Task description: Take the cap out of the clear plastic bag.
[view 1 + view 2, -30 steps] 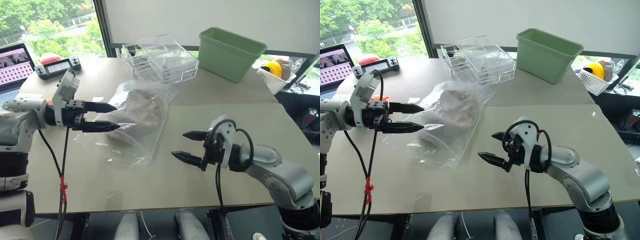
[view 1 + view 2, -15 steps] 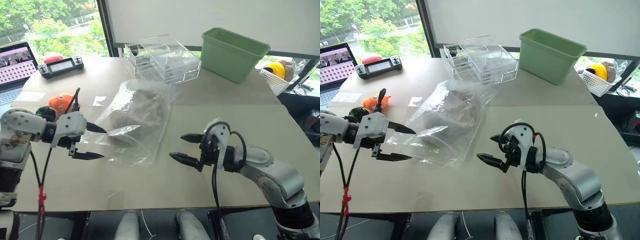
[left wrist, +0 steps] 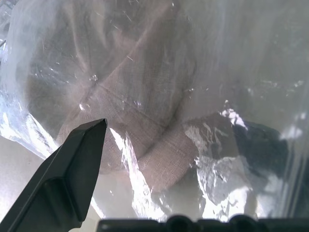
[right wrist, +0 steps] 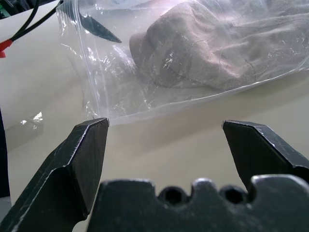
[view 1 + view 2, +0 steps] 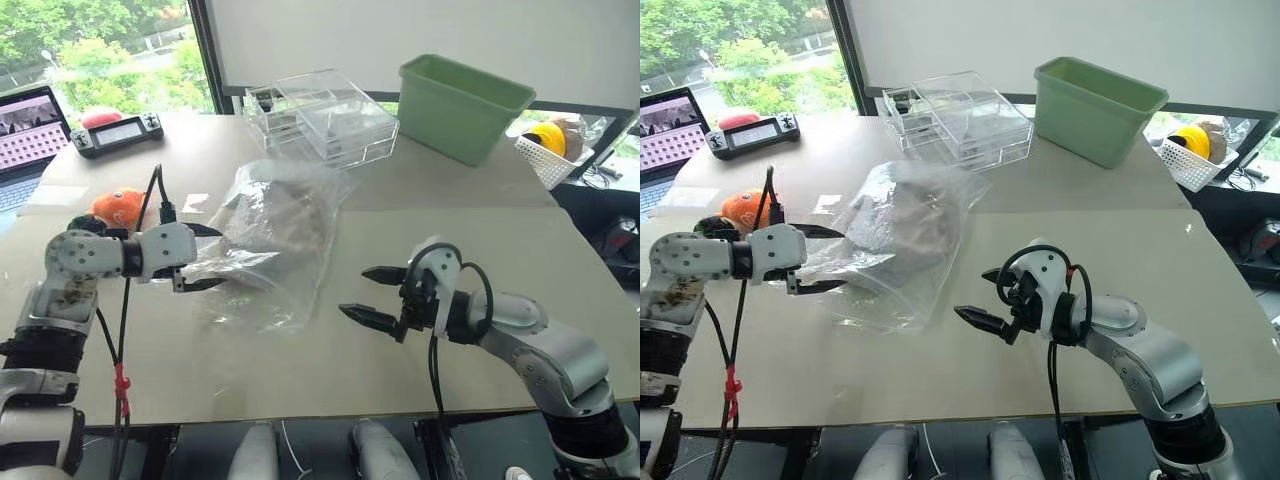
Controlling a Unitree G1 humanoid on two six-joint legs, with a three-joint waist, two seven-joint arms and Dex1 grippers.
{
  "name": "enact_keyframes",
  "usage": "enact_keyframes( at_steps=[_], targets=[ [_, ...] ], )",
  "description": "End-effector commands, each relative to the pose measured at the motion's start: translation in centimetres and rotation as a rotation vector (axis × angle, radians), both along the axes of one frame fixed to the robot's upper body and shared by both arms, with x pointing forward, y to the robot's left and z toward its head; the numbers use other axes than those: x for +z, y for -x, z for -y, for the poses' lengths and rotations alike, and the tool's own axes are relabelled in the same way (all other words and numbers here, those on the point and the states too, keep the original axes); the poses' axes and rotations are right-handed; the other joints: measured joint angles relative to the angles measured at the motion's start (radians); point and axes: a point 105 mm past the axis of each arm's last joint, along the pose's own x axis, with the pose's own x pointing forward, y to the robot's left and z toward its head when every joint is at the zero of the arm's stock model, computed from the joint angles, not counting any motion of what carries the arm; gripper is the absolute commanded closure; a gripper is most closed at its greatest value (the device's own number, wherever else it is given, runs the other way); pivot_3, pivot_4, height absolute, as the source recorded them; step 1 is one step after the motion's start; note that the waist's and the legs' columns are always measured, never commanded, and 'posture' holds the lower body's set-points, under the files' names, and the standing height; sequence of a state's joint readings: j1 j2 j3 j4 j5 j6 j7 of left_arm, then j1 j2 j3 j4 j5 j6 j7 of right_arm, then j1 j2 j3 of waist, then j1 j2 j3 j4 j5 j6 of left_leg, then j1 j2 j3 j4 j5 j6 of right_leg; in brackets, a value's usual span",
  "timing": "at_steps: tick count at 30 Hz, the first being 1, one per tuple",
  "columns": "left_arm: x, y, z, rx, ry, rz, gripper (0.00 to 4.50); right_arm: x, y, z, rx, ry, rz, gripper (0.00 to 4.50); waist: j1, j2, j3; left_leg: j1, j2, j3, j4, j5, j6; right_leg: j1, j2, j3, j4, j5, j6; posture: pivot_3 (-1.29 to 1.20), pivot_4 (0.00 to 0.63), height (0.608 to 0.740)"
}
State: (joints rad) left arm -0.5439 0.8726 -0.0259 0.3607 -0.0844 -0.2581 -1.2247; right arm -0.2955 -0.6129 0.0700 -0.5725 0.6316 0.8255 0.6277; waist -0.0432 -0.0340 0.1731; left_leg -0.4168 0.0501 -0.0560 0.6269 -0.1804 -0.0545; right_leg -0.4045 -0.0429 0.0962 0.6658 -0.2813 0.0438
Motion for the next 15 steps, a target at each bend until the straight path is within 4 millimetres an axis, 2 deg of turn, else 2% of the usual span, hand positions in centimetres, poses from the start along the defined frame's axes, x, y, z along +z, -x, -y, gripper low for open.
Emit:
enact_keyframes(
  at_steps=[1,9,12,15],
  targets=[
    [0.7,0.5,0.9,-0.051,0.028,0.004,1.41,1.3,0.2,-0.3,0.005,-0.016,0.064,0.00,0.000,0.000,0.000,0.000,0.000,0.000,0.000,0.000,0.000,0.000,0.000,0.000,0.000,0.000,0.000,0.00,0.150,0.735],
    [1.6,0.2,3.4,-0.100,0.092,-0.027,4.44,1.9,0.3,-0.3,0.003,-0.034,0.074,0.00,0.002,0.000,0.000,0.000,0.000,0.000,0.000,0.000,0.000,0.000,0.000,0.000,0.000,0.000,0.000,0.00,0.150,0.735],
    [1.7,0.3,4.9,-0.123,0.127,-0.084,4.49,2.4,0.5,-0.2,0.013,-0.060,0.071,0.00,0.003,0.000,0.000,0.000,0.000,0.000,0.000,0.000,0.000,0.001,0.000,0.000,0.000,0.000,0.000,0.00,0.150,0.735],
    [1.8,0.4,5.9,-0.127,0.150,-0.130,4.49,3.8,1.1,-0.7,0.056,-0.149,0.057,0.00,0.001,0.000,0.000,0.000,0.000,0.000,0.000,0.000,0.000,0.001,0.000,0.000,0.000,0.000,0.000,0.00,0.150,0.735]
  ],
)
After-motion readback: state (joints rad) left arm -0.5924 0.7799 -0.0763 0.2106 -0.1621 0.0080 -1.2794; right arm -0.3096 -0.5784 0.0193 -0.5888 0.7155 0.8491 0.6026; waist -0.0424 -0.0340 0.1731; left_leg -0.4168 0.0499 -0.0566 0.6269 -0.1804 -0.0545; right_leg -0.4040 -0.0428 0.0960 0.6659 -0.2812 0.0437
